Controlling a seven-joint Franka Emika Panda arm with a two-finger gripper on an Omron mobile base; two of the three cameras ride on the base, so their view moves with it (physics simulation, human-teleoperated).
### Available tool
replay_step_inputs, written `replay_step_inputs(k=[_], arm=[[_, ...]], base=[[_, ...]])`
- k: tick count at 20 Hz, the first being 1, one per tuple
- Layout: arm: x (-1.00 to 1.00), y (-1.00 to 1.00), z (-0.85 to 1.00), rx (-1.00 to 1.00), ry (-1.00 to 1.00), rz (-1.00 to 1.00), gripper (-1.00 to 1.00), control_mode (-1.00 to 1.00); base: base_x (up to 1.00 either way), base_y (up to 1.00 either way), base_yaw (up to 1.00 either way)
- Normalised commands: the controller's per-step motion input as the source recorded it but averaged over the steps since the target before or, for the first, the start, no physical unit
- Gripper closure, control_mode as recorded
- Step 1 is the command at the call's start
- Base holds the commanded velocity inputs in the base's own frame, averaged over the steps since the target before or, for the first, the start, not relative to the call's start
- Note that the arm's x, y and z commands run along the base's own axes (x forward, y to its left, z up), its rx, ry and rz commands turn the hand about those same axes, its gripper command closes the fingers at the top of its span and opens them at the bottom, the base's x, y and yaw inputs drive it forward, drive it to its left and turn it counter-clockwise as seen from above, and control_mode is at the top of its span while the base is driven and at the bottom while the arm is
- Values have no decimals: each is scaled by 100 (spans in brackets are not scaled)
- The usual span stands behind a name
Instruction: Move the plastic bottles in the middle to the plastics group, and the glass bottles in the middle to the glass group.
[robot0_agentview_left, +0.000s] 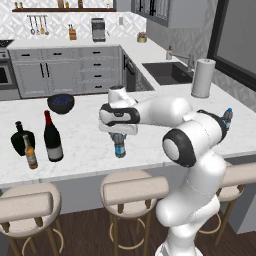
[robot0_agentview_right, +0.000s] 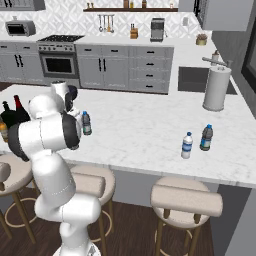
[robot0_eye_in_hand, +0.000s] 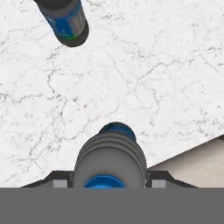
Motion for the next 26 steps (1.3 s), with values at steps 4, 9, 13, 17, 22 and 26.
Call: replay_step_inputs(k=[4, 9, 13, 17, 22, 26], arm=[[-38, -76, 19, -7, 0, 0, 100, -100], [-6, -81, 24, -5, 10, 0, 100, -100], [0, -91, 22, -1, 12, 0, 100, -100], [5, -90, 23, 0, 15, 0, 100, -100], [12, -80, 23, 0, 5, 3, 100, -100], [34, -71, 12, 0, 11, 0, 100, -100]], base=[[0, 0, 0], [0, 0, 0], [0, 0, 0], [0, 0, 0], [0, 0, 0], [0, 0, 0]])
